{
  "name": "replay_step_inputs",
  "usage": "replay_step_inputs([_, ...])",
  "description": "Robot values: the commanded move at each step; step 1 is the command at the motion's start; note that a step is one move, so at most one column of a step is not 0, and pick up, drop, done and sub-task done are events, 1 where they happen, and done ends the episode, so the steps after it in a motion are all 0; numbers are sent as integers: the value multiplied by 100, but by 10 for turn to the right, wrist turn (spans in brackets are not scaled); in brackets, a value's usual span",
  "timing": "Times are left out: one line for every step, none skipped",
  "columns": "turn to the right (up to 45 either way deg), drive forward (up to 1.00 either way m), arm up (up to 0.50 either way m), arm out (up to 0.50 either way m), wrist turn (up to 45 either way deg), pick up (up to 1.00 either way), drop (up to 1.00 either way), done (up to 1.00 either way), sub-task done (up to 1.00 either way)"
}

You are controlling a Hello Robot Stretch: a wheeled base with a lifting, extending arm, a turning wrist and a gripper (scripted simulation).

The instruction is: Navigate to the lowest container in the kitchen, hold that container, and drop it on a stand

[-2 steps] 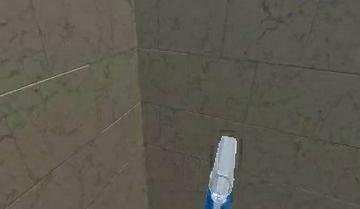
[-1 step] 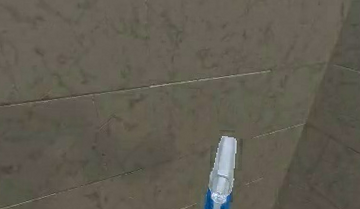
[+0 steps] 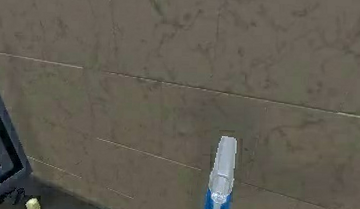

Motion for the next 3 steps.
replay_step_inputs([-450,0,0,0,0,0,0,0,0])
replay_step_inputs([-240,0,0,0,0,0,0,0,0])
replay_step_inputs([450,0,0,0,0,0,0,0,0])
